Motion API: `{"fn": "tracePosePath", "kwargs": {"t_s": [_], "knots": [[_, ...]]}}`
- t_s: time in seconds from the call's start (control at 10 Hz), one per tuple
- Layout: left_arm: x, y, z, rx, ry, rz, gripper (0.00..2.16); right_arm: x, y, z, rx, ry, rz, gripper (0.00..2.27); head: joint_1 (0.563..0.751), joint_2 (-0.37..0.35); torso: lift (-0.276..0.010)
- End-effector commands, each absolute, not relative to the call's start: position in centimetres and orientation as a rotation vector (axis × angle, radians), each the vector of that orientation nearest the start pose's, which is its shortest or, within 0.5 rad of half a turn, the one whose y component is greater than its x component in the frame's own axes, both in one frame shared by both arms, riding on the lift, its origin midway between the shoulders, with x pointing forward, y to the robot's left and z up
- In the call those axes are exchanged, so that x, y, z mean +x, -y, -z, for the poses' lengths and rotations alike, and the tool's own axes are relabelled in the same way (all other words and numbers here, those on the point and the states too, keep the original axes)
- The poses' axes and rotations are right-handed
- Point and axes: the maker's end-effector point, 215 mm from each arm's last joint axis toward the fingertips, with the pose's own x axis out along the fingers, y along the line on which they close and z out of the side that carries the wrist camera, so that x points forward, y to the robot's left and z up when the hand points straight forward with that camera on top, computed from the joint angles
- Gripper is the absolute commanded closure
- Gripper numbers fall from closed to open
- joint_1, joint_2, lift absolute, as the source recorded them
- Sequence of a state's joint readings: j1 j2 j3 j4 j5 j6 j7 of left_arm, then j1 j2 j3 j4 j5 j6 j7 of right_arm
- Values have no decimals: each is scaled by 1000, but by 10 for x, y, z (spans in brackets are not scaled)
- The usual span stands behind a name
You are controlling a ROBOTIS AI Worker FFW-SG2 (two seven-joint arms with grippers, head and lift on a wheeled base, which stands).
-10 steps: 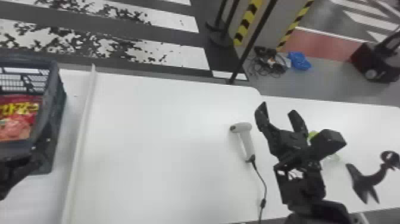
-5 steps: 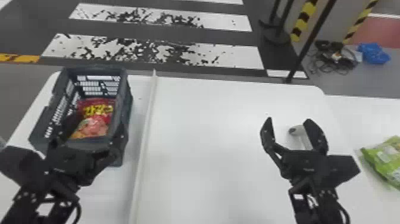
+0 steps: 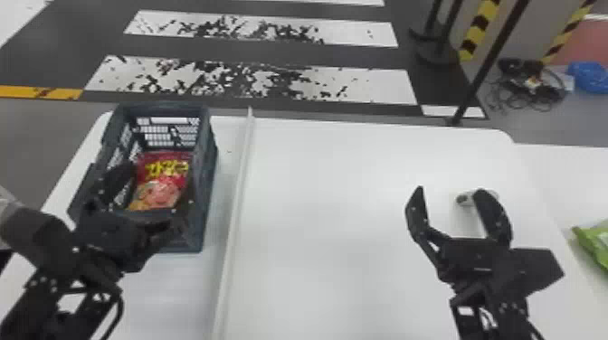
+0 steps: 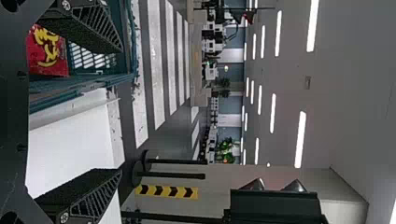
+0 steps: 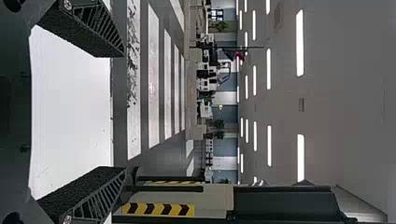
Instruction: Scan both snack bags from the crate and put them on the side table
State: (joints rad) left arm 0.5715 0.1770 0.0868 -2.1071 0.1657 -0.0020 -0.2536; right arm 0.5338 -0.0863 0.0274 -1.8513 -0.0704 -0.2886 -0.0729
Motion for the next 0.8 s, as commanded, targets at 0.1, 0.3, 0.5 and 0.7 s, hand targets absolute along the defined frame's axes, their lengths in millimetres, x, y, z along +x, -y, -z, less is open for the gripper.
{"fn": "tracePosePath", "kwargs": {"t_s": [0.1, 0.3, 0.5, 0.7], "knots": [[445, -280, 317, 91, -99, 237, 90, 420, 246, 373, 15, 28, 23, 66, 695, -9, -87], [469, -312, 306, 157, -148, 246, 97, 417, 244, 374, 15, 23, 19, 66, 695, 42, -87], [494, -327, 305, 271, -205, 293, 97, 413, 236, 371, 11, 25, 4, 66, 695, 72, -87], [517, -340, 318, 400, -274, 375, 97, 410, 232, 378, 2, 1, -3, 73, 695, 108, -87]]}}
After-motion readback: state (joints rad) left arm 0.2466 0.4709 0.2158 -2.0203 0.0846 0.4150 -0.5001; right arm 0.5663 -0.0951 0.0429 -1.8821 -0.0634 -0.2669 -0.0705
